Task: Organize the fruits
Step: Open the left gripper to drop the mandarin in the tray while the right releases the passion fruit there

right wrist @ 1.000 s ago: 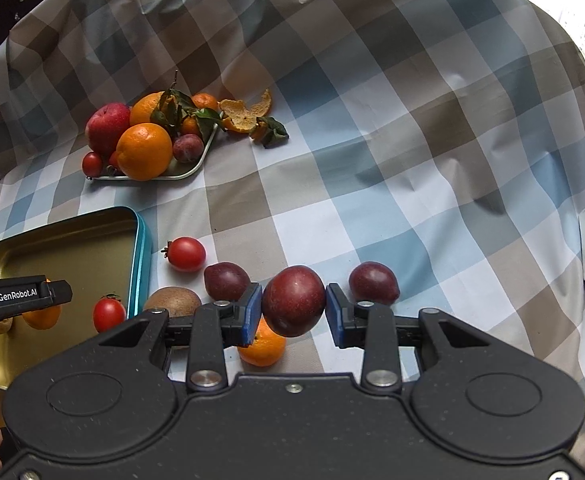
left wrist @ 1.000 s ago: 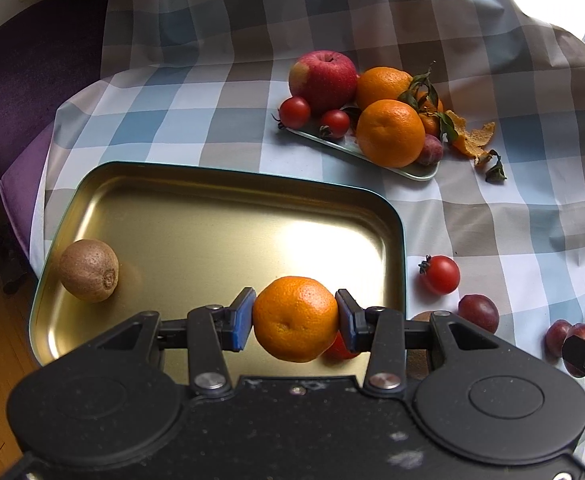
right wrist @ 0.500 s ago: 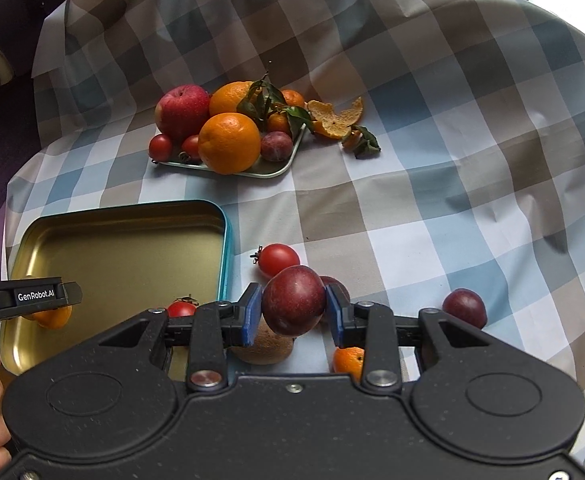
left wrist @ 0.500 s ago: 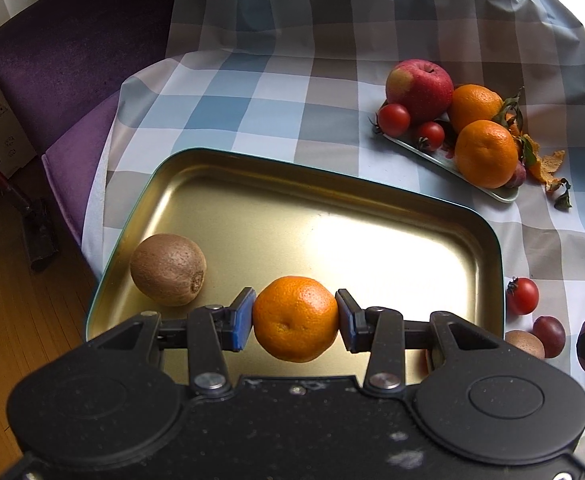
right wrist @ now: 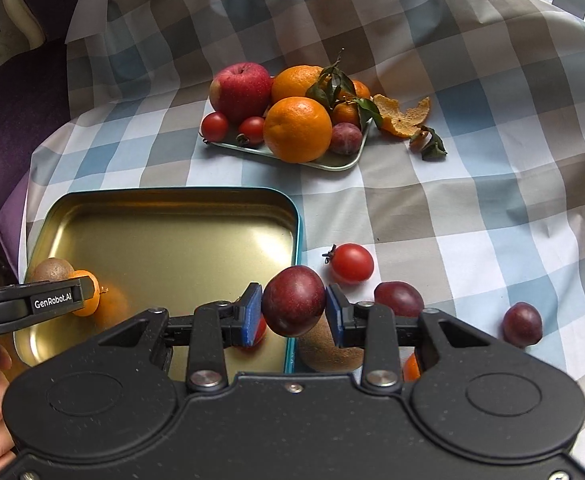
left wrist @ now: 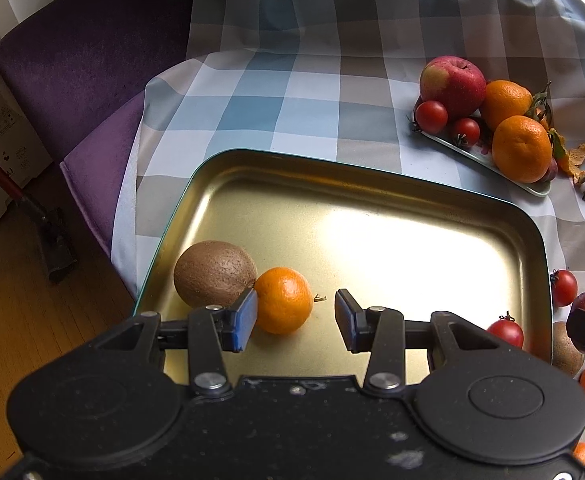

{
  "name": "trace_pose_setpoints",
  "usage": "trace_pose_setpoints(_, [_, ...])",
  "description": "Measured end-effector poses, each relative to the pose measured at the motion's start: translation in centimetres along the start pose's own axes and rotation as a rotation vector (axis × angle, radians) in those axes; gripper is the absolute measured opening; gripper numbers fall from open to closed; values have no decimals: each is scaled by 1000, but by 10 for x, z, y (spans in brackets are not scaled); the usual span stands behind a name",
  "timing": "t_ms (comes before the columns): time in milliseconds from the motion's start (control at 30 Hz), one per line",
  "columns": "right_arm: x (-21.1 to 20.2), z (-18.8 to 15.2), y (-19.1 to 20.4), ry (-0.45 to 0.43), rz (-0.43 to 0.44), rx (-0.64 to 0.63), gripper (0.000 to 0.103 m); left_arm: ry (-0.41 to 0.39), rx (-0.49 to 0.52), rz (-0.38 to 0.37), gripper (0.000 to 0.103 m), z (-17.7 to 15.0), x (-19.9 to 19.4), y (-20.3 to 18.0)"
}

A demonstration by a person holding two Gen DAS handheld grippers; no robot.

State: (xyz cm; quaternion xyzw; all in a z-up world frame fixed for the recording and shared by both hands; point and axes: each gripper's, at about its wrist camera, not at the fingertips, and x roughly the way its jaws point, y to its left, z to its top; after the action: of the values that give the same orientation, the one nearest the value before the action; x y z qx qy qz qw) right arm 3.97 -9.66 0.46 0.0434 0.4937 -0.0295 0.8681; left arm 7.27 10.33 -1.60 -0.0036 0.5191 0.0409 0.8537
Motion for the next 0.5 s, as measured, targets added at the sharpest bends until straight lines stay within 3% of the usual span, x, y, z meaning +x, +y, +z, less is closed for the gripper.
trace_pose_setpoints(500, [-2,1,15,-51,30,-46,44,15,-23,-6,44,0,2,9])
